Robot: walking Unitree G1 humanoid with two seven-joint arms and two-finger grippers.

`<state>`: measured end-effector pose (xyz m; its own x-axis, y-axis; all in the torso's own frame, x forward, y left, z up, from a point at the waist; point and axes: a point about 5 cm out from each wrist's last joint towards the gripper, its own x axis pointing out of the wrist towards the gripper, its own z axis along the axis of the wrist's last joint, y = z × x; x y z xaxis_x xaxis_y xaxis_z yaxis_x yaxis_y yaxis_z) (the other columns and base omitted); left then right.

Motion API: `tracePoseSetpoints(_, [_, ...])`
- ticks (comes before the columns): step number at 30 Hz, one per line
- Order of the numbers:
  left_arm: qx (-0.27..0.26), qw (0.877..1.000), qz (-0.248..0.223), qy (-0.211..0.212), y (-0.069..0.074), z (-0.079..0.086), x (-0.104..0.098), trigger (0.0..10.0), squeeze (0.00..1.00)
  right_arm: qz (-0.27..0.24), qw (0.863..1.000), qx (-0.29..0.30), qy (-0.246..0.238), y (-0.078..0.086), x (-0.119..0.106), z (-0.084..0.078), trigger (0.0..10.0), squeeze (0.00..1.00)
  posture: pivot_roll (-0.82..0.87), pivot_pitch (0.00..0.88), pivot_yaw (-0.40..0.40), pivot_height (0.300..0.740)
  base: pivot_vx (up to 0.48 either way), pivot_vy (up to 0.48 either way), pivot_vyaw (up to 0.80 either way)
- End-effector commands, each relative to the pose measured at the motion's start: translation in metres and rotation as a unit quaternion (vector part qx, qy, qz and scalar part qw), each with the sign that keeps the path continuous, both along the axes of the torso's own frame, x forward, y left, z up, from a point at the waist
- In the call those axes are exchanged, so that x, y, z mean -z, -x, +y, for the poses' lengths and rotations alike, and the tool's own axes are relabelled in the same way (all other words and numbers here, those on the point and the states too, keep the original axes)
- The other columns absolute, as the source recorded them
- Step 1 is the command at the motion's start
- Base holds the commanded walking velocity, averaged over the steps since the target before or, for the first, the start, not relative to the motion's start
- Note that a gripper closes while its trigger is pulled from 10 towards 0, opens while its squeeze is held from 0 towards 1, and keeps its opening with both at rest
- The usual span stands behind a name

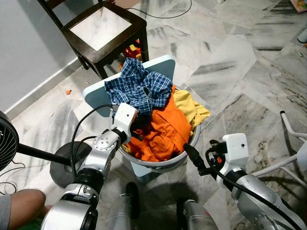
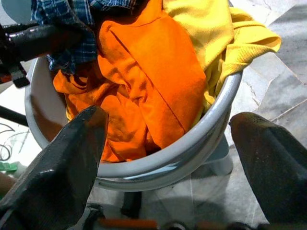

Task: Hang hanger

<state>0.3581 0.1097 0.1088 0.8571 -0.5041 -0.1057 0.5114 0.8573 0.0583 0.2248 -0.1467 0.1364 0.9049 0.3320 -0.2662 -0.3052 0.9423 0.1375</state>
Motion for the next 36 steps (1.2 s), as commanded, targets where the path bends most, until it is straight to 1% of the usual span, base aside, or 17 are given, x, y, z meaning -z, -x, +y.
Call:
tracePoseSetpoints(1, [0.003,0.999,0.004,0.031,-0.001,-0.004,-0.005,0.0,0.00,0.010,1.000,0.003,0.005,0.002,0.005,-0.001,10.0,0.00,-0.13,0.345,0.064,0.740,0.000,0.000,0.00])
tracePoseSetpoints(3, [0.012,0.998,0.000,0.056,-0.002,-0.009,-0.012,0.0,0.00,0.010,1.000,0.005,0.006,0.002,0.005,-0.001,10.0,0.00,-0.13,0.345,0.064,0.740,0.000,0.000,0.00])
tracePoseSetpoints(4, [0.027,0.996,-0.010,0.086,-0.003,-0.020,-0.023,0.0,0.00,0.009,1.000,0.006,0.008,0.000,0.005,-0.001,10.0,0.00,-0.13,0.341,0.062,0.740,0.000,0.000,0.00])
tracePoseSetpoints(5, [0.027,0.996,-0.010,0.086,-0.003,-0.020,-0.023,0.0,0.00,0.009,1.000,0.006,0.008,0.000,0.005,-0.001,10.0,0.00,-0.13,0.341,0.062,0.740,0.000,0.000,0.00])
tracePoseSetpoints(6, [0.038,0.993,-0.019,0.112,-0.004,-0.028,-0.034,0.0,0.00,0.007,1.000,0.007,0.008,-0.001,0.005,-0.001,10.0,0.00,-0.13,0.339,0.061,0.740,0.000,0.000,0.00])
tracePoseSetpoints(12, [0.090,0.980,-0.057,0.167,-0.001,-0.056,-0.069,0.0,0.00,0.002,1.000,0.010,0.009,-0.003,0.005,0.000,10.0,0.00,-0.13,0.334,0.061,0.740,0.000,0.000,0.00])
tracePoseSetpoints(15, [0.121,0.969,-0.073,0.204,0.004,-0.069,-0.091,0.0,0.00,0.000,1.000,0.014,0.012,-0.004,0.006,-0.001,10.0,0.00,-0.12,0.329,0.062,0.740,0.000,0.000,0.00])
tracePoseSetpoints(18, [0.134,0.955,-0.081,0.253,0.009,-0.076,-0.113,0.0,0.00,-0.001,1.000,0.017,0.014,-0.005,0.006,-0.002,10.0,0.00,-0.12,0.327,0.066,0.740,0.000,0.000,0.00])
tracePoseSetpoints(20, [0.123,0.949,-0.080,0.278,0.012,-0.074,-0.118,0.0,0.00,-0.002,1.000,0.018,0.015,-0.005,0.007,-0.002,10.0,0.00,-0.11,0.327,0.067,0.740,0.000,0.000,0.00])
tracePoseSetpoints(21, [0.119,0.951,-0.078,0.275,0.013,-0.072,-0.115,0.0,0.00,-0.002,1.000,0.018,0.015,-0.005,0.007,-0.002,10.0,0.00,-0.11,0.327,0.067,0.740,0.000,0.000,0.00])
tracePoseSetpoints(22, [0.098,0.959,-0.062,0.259,0.014,-0.064,-0.100,0.0,0.00,-0.001,1.000,0.018,0.015,-0.005,0.008,-0.001,10.0,0.00,-0.11,0.327,0.067,0.740,0.000,0.000,0.00])
tracePoseSetpoints(24, [0.061,0.964,-0.033,0.257,0.015,-0.052,-0.080,0.0,0.00,-0.001,1.000,0.017,0.014,-0.005,0.009,0.000,10.0,0.00,-0.11,0.329,0.067,0.740,0.000,0.000,0.00])
tracePoseSetpoints(25, [0.018,0.970,0.004,0.243,0.020,-0.041,-0.057,0.0,0.00,0.000,1.000,0.017,0.014,-0.004,0.009,0.001,10.0,0.00,-0.10,0.333,0.068,0.740,0.000,0.000,0.00])
tracePoseSetpoints(28, [0.007,0.971,0.014,0.237,0.022,-0.038,-0.051,0.0,0.00,0.000,1.000,0.017,0.014,-0.004,0.010,0.001,10.0,0.00,-0.10,0.333,0.068,0.740,0.000,0.000,0.00])
tracePoseSetpoints(31, [-0.041,0.976,0.088,0.196,0.040,-0.028,-0.011,0.0,0.00,0.001,1.000,0.015,0.015,-0.004,0.010,0.002,10.0,0.00,-0.10,0.334,0.063,0.740,0.000,0.000,0.00])
tracePoseSetpoints(34, [-0.050,0.976,0.090,0.191,0.044,-0.026,-0.006,0.0,0.00,0.001,1.000,0.014,0.015,-0.004,0.010,0.002,10.0,0.00,-0.09,0.334,0.060,0.740,0.000,0.000,0.00])
tracePoseSetpoints(36, [-0.062,0.978,0.095,0.174,0.044,-0.023,-0.001,3.8,0.00,0.000,1.000,0.014,0.015,-0.005,0.010,0.002,10.0,0.00,-0.09,0.333,0.057,0.740,0.000,0.000,0.00])
